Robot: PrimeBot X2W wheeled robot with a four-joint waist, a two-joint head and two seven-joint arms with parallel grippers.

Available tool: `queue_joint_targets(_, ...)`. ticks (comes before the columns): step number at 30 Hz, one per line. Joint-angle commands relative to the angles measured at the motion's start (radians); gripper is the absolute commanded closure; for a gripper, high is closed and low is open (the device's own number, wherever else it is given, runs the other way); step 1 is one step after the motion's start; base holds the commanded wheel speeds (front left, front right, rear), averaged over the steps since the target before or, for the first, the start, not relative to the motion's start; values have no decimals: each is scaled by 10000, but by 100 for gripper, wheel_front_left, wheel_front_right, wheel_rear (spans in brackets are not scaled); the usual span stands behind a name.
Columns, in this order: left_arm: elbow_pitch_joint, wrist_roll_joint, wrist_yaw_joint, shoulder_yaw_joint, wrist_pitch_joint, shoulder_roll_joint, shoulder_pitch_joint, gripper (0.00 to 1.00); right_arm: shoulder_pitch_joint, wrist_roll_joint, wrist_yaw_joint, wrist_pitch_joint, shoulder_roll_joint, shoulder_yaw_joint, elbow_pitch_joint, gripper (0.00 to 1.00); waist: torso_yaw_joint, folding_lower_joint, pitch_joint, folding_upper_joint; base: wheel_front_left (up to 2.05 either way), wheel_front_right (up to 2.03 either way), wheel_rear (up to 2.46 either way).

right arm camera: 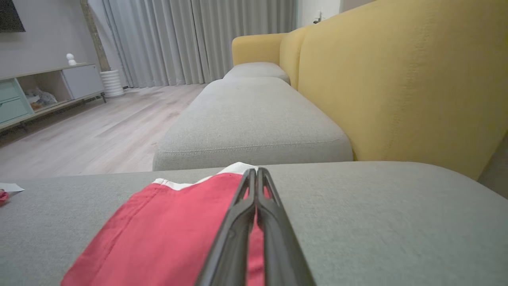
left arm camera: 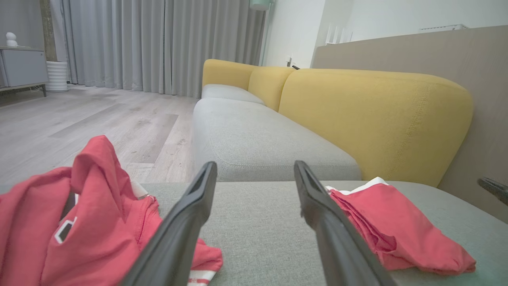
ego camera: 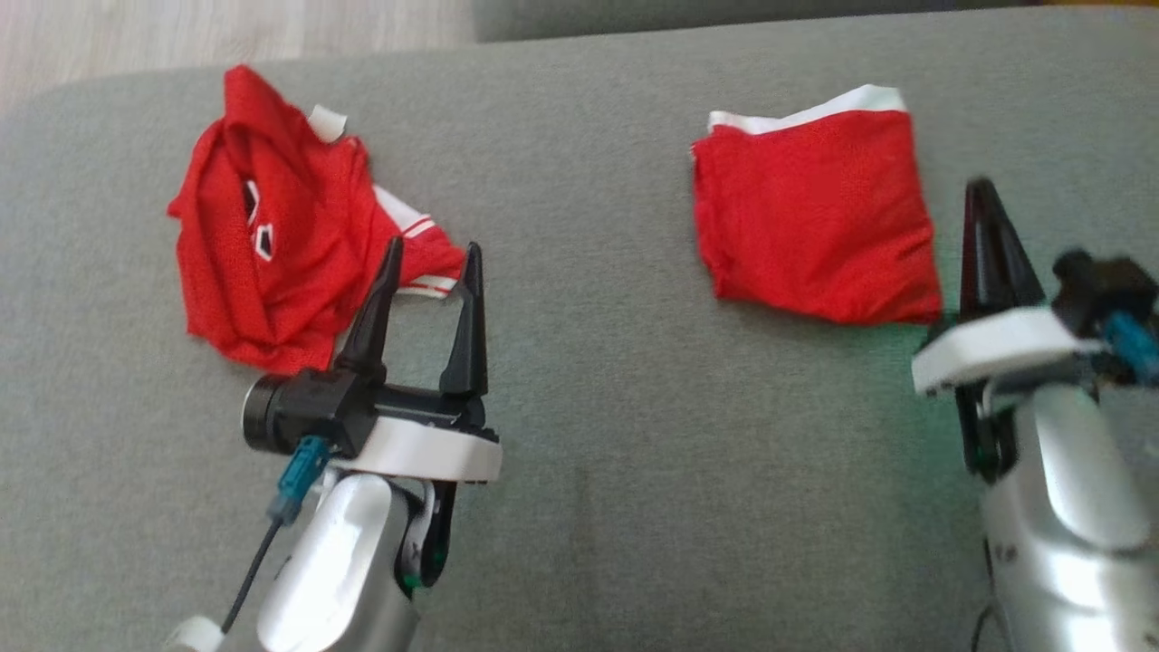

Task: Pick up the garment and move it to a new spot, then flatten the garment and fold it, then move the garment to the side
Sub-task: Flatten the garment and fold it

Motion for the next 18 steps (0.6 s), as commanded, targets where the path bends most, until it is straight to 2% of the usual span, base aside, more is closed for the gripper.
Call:
queue_joint_targets(1, -299, 45, -32, 461, -51, 85, -58, 0, 325, 234, -7, -105, 160, 215, -689, 100, -250, 1, -250, -1, 0, 0, 0)
queue_joint_targets(3, -308, 75, -58, 545, -51, 85, 89, 0, 871, 493, -7, -105, 161, 304, -1032, 100, -359, 1, -357, -1, 0, 0, 0)
queue_joint_targets(4, -314, 113, -96, 647, -51, 85, 247, 0, 1370, 662, -7, -106, 161, 454, -1399, 4, -459, 1, -442, -1, 0, 0, 0)
queue_joint_targets(5, -305, 135, -114, 705, -51, 85, 327, 0, 1608, 769, -7, -106, 161, 534, -1539, 0, -504, 1, -490, -1, 0, 0, 0)
queue_joint_targets(11, -282, 227, -174, 938, -51, 85, 644, 0, 2326, 1015, -7, -106, 161, 762, -1950, 0, -664, 1, -634, -1, 0, 0, 0)
queue_joint_targets(18, -279, 246, -200, 968, -51, 85, 718, 0, 2399, 995, -7, -106, 161, 769, -2049, 0, -683, 1, -630, -1, 0, 0, 0)
